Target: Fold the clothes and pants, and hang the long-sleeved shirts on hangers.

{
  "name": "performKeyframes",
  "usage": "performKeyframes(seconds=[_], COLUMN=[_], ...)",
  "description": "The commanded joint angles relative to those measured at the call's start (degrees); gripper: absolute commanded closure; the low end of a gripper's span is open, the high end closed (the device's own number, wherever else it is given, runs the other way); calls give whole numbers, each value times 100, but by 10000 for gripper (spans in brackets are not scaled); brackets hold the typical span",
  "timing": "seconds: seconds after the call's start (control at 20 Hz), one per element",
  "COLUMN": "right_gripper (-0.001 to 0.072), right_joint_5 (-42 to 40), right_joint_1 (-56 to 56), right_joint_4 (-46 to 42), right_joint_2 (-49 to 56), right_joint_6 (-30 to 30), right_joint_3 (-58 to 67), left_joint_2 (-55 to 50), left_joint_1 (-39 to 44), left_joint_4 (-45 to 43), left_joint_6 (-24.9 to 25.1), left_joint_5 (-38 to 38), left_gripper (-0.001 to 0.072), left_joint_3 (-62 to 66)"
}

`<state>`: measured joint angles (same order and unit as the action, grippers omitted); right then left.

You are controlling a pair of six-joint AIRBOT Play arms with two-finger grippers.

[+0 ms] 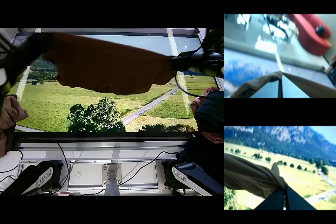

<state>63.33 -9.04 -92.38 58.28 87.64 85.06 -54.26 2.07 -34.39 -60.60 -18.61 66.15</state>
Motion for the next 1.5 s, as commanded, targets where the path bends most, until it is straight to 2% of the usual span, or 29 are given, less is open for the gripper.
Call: performKeyframes(seconds=[0.0, 0.1, 0.2, 0.4, 0.6, 0.75, 0.85, 0.95, 1.1, 1.3, 1.45], right_gripper=[699, 699, 699, 698, 699, 698, 699, 698, 698, 698, 697], right_joint_5=[61, 155, 413, 850, 581, 592, 503, 138, -654, -1746, -2564], right_joint_1=[114, 114, 114, 114, 116, 116, 116, 114, 114, 114, 114], right_joint_4=[208, 549, 741, 866, 850, 852, 846, 841, 960, 1438, 2033], right_joint_2=[-302, -584, -870, -1423, -1526, -1176, -743, -107, 1086, 2514, 3123], right_joint_6=[-20, -26, -26, -31, -26, -24, -26, -26, 0, 0, 0], right_joint_3=[365, 369, 369, 369, 367, 258, 98, 13, 13, 13, 13], left_joint_2=[946, 1355, 1714, 2177, 2087, 1825, 1563, 1187, 402, -933, -1650], left_joint_1=[-144, -144, -144, -144, -144, -140, -138, -140, -133, -133, -133], left_joint_4=[-31, -39, -402, -758, -894, -1342, -1381, -1362, -1285, -435, 164], left_joint_6=[328, 415, 448, 378, -673, -1788, -1871, -1869, -1871, -1867, -1864], left_joint_5=[254, 247, 22, -1268, -2643, -3257, -3501, -3220, -2411, -1860, -1338], left_gripper=[691, 691, 692, 692, 693, 693, 693, 692, 691, 691, 691], left_joint_3=[26, 24, 24, 22, -59, -426, -903, -1443, -2068, -2297, -2297])
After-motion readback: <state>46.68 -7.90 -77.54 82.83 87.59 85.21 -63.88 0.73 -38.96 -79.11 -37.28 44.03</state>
